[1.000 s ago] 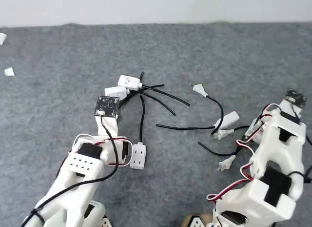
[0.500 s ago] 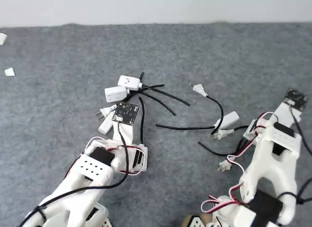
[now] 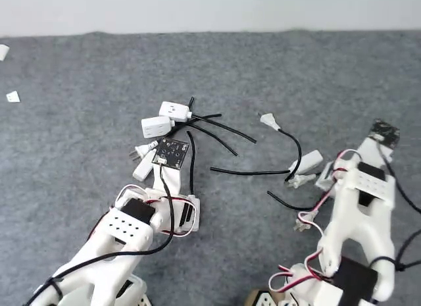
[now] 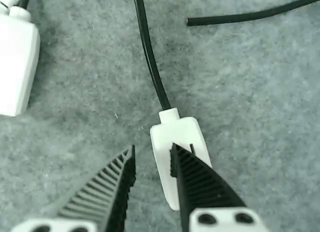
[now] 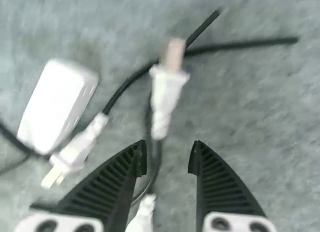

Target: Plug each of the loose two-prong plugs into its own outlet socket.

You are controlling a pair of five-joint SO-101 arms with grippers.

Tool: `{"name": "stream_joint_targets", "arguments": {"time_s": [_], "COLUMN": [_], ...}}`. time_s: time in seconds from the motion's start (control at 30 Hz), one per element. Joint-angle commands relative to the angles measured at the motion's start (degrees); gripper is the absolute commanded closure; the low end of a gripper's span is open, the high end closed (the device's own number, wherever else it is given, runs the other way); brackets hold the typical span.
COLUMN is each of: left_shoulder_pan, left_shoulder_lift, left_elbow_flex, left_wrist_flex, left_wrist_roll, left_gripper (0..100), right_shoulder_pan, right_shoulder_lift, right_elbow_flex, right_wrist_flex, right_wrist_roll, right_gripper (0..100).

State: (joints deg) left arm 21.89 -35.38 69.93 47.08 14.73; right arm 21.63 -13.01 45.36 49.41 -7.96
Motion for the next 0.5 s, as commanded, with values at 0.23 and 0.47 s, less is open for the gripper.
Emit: {"name": "stream_joint_targets", "arguments": {"time_s": [0.23, 0.47], "left_shoulder_pan": [-12.0, -12.5], "left_shoulder_lift": [-20.9, -32.9], "left_elbow_flex": [5.0, 13.1], "left_wrist_flex": [-1.1, -3.8], "left_wrist_roll": [0.1, -0.2], "left_gripper": [89, 88], "right_shoulder_pan": [-5.8, -13.1], "right_shoulder_lift": [-2.4, -2.2], "right_elbow_flex": [0.9, 2.6], "right_wrist_flex": [1.8, 5.2], "right_wrist_roll": [3.7, 14.9], "right_gripper": [90.1, 96.6]}}
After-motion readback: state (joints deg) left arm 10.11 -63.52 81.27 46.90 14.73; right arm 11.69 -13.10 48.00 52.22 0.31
